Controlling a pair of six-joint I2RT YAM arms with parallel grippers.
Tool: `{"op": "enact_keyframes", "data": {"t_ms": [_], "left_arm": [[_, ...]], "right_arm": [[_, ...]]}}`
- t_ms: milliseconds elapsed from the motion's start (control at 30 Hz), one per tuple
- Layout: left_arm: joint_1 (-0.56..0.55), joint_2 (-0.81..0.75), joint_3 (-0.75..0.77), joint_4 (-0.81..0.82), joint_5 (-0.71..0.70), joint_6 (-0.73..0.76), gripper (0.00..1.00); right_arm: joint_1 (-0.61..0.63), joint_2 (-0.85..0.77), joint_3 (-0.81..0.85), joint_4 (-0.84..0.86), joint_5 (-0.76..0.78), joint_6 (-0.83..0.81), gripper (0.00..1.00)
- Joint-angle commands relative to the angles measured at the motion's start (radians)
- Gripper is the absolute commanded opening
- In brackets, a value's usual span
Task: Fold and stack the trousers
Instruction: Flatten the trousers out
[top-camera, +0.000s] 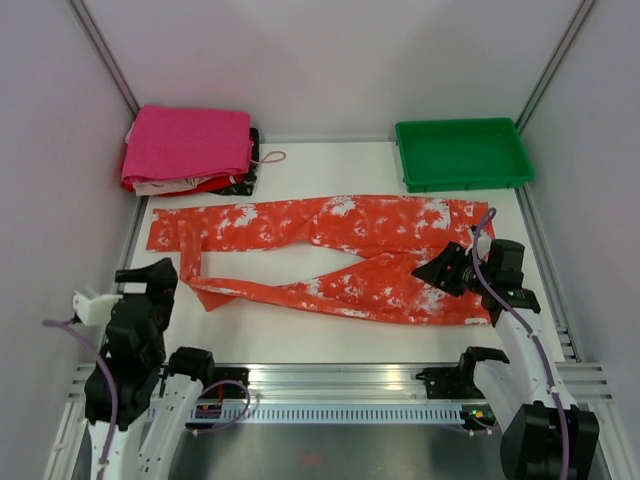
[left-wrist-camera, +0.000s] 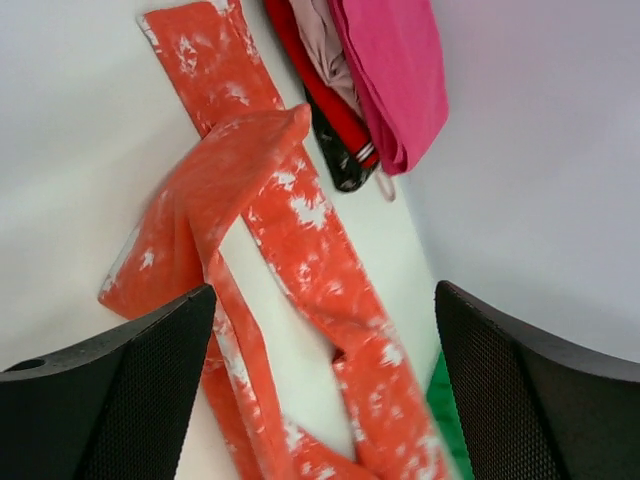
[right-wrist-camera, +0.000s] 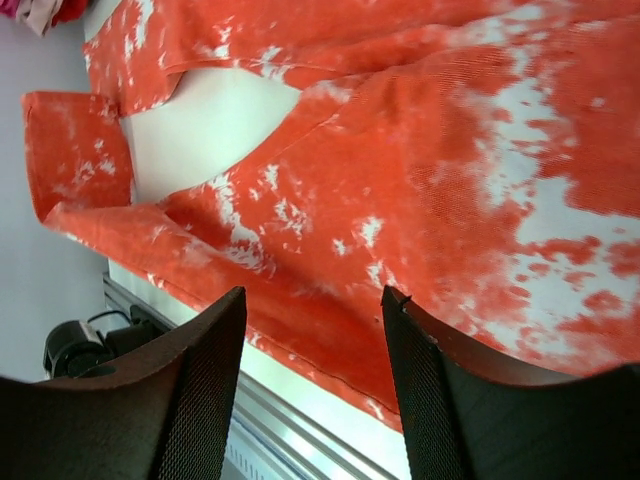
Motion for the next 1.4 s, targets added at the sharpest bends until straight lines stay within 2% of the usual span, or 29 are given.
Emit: {"op": "enact_keyframes", "data": {"t_ms": [0,67,100,133,167,200,267,300,333,433,533,567,667,733,833,1000,1033,1067,1133,1167,1200,1233,1300,1333,1367], "left_arm": [[0.003,0.209,0.04,0.123,0.169,0.346,0.94],[0.004,0.425,0.075,0.155,0.246,0.434,0.93],[0.004,0.506,0.098,0.143,0.26,0.456,0.94],[0.003,0.667,0.123,0.12,0.238,0.476,0.95],[0.003,0.736,0.179,0.084,0.206,0.532,0.96],[0.004,0.801,0.209,0.062,0.087,0.554,1.0],[0.006,0.944,0.276,0.045,-0.102,0.629,1.0],[0.007,0.976,0.296,0.06,-0.127,0.66,1.0],[0.01,1.014,0.321,0.098,-0.122,0.767,1.0],[0.044,1.041,0.332,0.223,-0.022,0.855,1.0],[0.137,1.055,0.307,0.333,0.139,0.959,1.0],[0.217,1.085,0.306,0.352,0.265,0.988,1.0],[0.297,1.15,0.303,0.382,0.403,1.039,1.0],[0.299,1.162,0.261,0.428,0.409,1.053,1.0],[0.303,1.164,0.197,0.514,0.492,1.067,1.0],[0.306,1.216,0.182,0.556,0.573,1.064,0.98],[0.305,1.243,0.194,0.544,0.548,1.061,0.96],[0.308,1.257,0.2,0.534,0.526,1.058,0.83],[0.325,1.279,0.218,0.518,0.51,1.041,0.63],[0.352,1.27,0.218,0.52,0.518,1.029,0.53],[0.366,1.247,0.211,0.537,0.529,1.018,0.5],[0.385,1.213,0.179,0.563,0.552,0.998,0.44],[0.432,1.066,0.136,0.667,0.642,0.975,0.13],[0.447,1.012,0.105,0.694,0.656,0.941,0.02],[0.463,0.918,0.093,0.718,0.673,0.933,0.02]], "right_arm": [[0.063,0.021,0.083,0.057,0.002,0.016,0.63],[0.141,0.041,0.111,0.063,0.044,0.025,0.63],[0.202,0.064,0.118,0.065,0.08,0.03,0.63],[0.222,0.075,0.123,0.066,0.094,0.043,0.63],[0.239,0.092,0.124,0.077,0.102,0.051,0.63],[0.259,0.096,0.121,0.083,0.105,0.059,0.63],[0.27,0.092,0.103,0.102,0.115,0.076,0.63],[0.273,0.086,0.095,0.105,0.121,0.079,0.64],[0.272,0.081,0.08,0.108,0.127,0.077,0.64],[0.273,0.08,0.059,0.119,0.141,0.077,0.65],[0.273,0.096,0.054,0.129,0.133,0.082,0.65],[0.272,0.104,0.052,0.134,0.13,0.083,0.66],[0.272,0.124,0.048,0.16,0.13,0.086,0.66],[0.272,0.139,0.052,0.171,0.131,0.083,0.66],[0.272,0.19,0.063,0.2,0.13,0.088,0.66],[0.272,0.231,0.08,0.223,0.124,0.09,0.66],[0.273,0.233,0.085,0.221,0.124,0.085,0.66],[0.272,0.233,0.086,0.218,0.125,0.083,0.66],[0.273,0.221,0.089,0.206,0.128,0.08,0.66],[0.272,0.218,0.089,0.198,0.13,0.074,0.66],[0.272,0.212,0.088,0.191,0.133,0.071,0.66],[0.272,0.201,0.083,0.18,0.139,0.068,0.66],[0.272,0.193,0.077,0.171,0.144,0.063,0.66],[0.273,0.187,0.072,0.166,0.142,0.063,0.66],[0.272,0.184,0.069,0.163,0.142,0.065,0.66]]}}
